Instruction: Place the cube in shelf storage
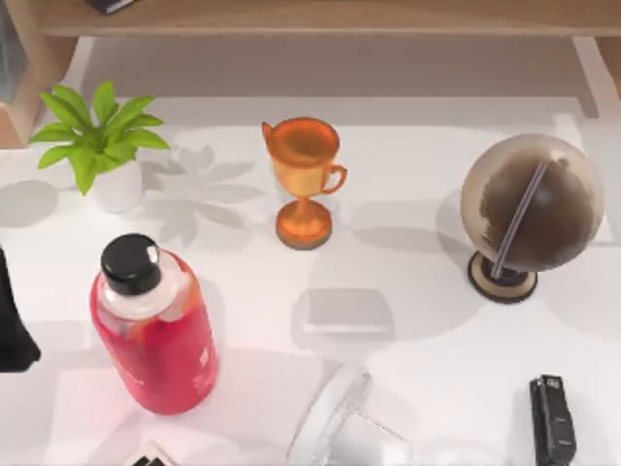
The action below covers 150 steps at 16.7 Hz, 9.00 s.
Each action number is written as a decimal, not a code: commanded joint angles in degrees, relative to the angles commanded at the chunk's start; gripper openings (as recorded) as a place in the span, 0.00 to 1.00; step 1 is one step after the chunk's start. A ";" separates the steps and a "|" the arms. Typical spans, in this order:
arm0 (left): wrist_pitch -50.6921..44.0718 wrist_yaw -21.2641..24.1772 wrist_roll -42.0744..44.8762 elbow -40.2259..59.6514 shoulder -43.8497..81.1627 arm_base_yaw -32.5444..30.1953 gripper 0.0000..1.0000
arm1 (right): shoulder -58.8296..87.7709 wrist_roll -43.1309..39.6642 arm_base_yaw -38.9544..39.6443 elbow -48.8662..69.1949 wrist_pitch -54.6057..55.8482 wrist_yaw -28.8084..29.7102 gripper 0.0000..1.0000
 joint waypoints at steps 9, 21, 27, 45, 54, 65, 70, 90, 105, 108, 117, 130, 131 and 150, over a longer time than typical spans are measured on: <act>0.00 0.00 0.00 0.00 0.00 0.00 1.00 | 4.02 22.18 10.21 41.76 -61.12 12.23 1.00; 0.00 0.00 0.00 0.00 0.00 0.00 1.00 | 21.98 48.71 28.40 77.87 -123.01 20.38 1.00; 0.00 0.00 0.00 0.00 0.00 0.00 1.00 | 24.17 50.58 29.03 79.77 -126.58 20.92 1.00; 0.00 0.00 0.00 0.00 0.00 0.00 1.00 | 29.12 51.66 30.08 75.56 -117.32 21.18 0.92; 0.00 0.00 0.00 0.00 0.00 0.00 1.00 | 29.12 51.66 30.08 75.56 -117.32 21.18 0.25; 0.00 0.00 0.00 0.00 0.00 0.00 1.00 | 29.12 51.66 30.08 75.56 -117.32 21.18 0.00; 0.00 0.00 0.00 0.00 0.00 0.00 1.00 | 27.48 49.78 30.00 76.09 -119.41 22.55 0.00; 0.00 0.00 0.00 0.00 0.00 0.00 1.00 | 29.92 51.75 29.66 83.79 -124.94 21.25 0.00; 0.00 0.00 0.00 0.00 0.00 0.00 1.00 | -1.06 56.82 46.99 55.63 -112.23 26.71 0.00; 0.00 0.00 0.00 0.00 0.00 0.00 1.00 | -5.91 59.10 54.62 47.24 -101.73 29.04 0.00; 0.00 0.00 0.00 0.00 0.00 0.00 1.00 | -8.02 65.39 72.61 31.05 -51.45 41.83 0.00; 0.00 0.00 0.00 0.00 0.00 0.00 1.00 | 9.67 68.98 88.67 16.67 13.78 63.26 0.00; 0.00 0.00 0.00 0.00 0.00 0.00 1.00 | 10.91 69.05 89.39 15.92 16.16 64.16 0.00; 0.00 0.00 0.00 0.00 0.00 0.00 1.00 | 18.95 69.99 87.68 26.59 14.25 62.85 0.00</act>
